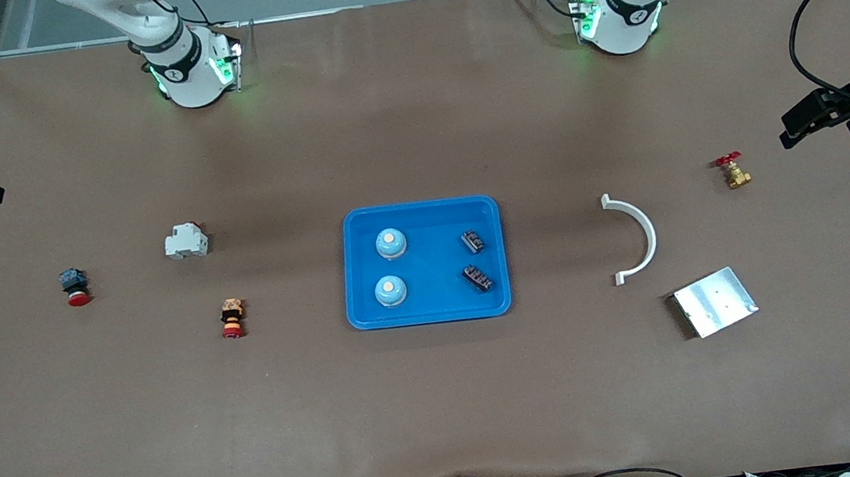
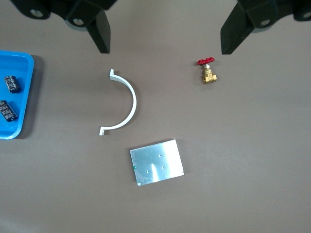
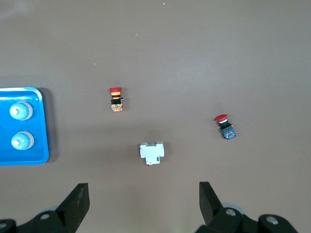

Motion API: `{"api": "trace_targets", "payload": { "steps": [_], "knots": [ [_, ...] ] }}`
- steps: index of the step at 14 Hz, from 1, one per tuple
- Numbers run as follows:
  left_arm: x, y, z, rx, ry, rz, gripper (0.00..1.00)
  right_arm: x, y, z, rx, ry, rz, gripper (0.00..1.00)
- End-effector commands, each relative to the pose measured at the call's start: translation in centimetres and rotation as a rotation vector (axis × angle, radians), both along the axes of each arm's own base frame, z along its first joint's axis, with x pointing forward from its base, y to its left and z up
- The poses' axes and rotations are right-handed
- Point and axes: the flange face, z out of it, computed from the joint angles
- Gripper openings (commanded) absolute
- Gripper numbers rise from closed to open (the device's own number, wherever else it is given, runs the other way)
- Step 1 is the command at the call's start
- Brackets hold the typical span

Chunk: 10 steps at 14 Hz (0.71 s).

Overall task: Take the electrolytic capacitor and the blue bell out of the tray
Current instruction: 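Move both grippers from rest toward the blue tray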

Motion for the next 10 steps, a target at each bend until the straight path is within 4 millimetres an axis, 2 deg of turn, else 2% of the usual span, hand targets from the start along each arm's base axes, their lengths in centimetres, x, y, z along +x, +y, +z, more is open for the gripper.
{"api": "trace_targets", "payload": {
  "steps": [1,7,10],
  "knots": [
    [0.2,0.0,0.3,-0.012,-0.01,-0.002,1.0,-0.7,-0.2,0.5,0.005,-0.016,0.001,1.0],
    [0.3,-0.3,-0.1,-0.023,-0.001,0.008,1.0,-0.5,-0.2,0.4,0.009,-0.026,0.001,1.0],
    [0.8,-0.7,-1.0,-0.044,0.018,0.05,1.0,-0.5,-0.2,0.0,0.009,-0.019,0.001,1.0]
  ]
}}
